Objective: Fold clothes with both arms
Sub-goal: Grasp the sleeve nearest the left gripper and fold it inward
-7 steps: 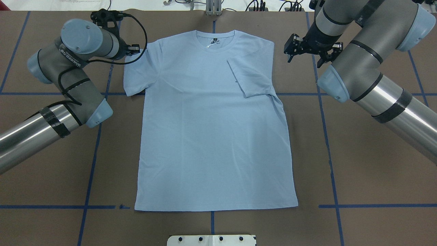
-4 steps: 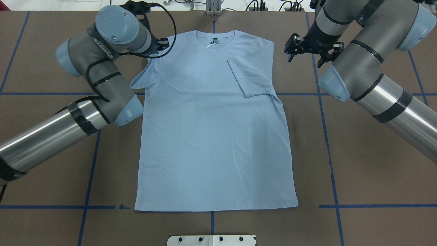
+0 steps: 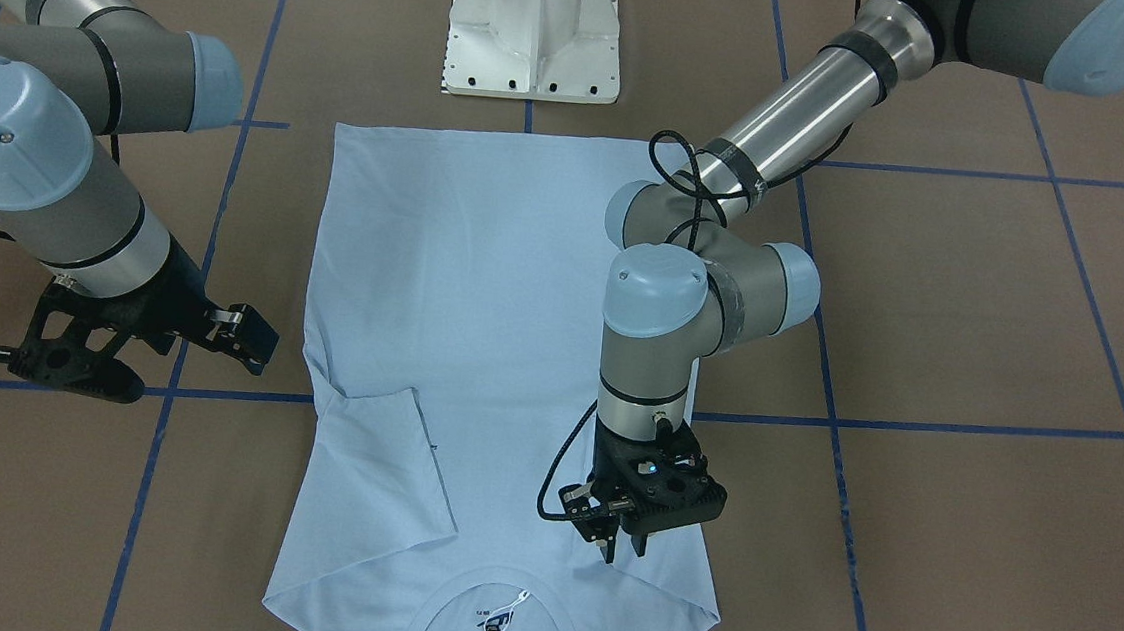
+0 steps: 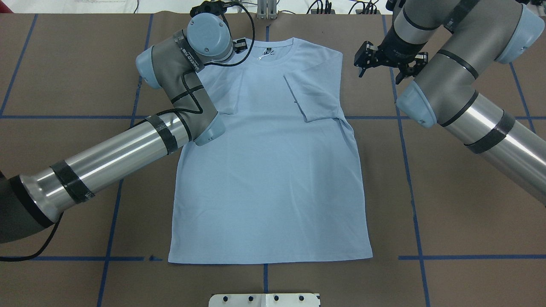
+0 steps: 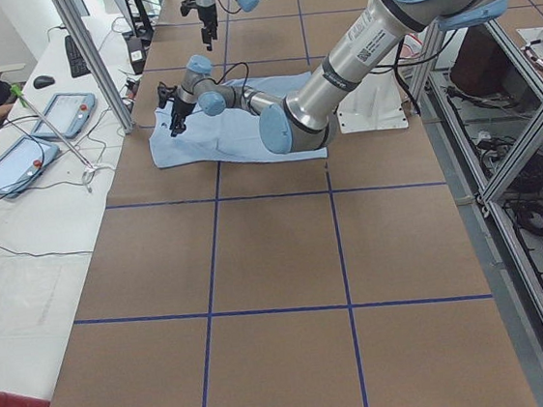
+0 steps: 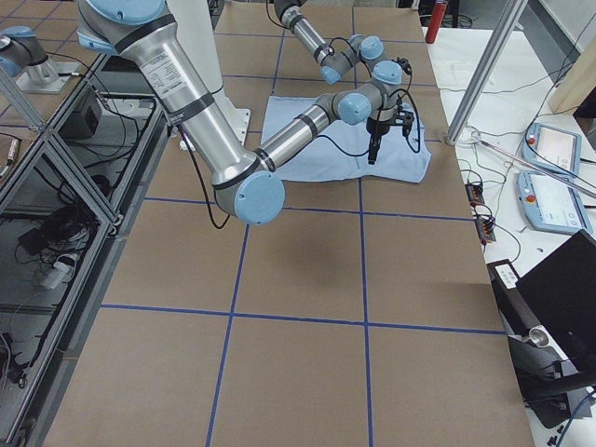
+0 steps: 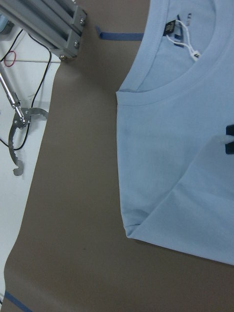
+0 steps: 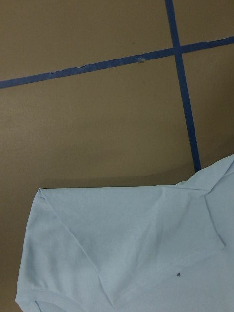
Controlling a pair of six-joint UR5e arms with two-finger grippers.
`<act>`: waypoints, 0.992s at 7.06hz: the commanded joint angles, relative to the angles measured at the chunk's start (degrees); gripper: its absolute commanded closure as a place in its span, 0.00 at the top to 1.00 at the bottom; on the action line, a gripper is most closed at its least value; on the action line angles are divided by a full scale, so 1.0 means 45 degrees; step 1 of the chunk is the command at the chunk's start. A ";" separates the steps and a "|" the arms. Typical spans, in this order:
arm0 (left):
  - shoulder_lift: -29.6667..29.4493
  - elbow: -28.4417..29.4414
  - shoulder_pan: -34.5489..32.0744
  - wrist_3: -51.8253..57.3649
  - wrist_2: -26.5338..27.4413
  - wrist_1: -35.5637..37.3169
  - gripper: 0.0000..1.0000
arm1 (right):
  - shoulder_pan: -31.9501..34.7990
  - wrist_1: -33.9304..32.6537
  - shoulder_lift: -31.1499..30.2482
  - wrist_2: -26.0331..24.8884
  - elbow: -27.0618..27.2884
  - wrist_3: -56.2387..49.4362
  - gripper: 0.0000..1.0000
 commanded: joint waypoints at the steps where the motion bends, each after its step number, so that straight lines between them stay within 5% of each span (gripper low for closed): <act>1: -0.0070 -0.0048 0.0011 0.0488 0.0010 -0.0772 1.00 | -0.0004 0.0000 -0.0107 0.0000 -0.0017 -0.0058 1.00; 4: 0.0685 -0.1389 -0.0300 0.0994 -0.1993 -0.0837 1.00 | 0.0015 0.0000 -0.0322 0.0019 0.0118 0.0058 1.00; 7: 0.5052 -0.6808 -0.0477 0.2905 -0.5064 -0.0023 1.00 | -0.0548 0.0873 -0.3062 -0.0039 0.2938 0.0795 1.00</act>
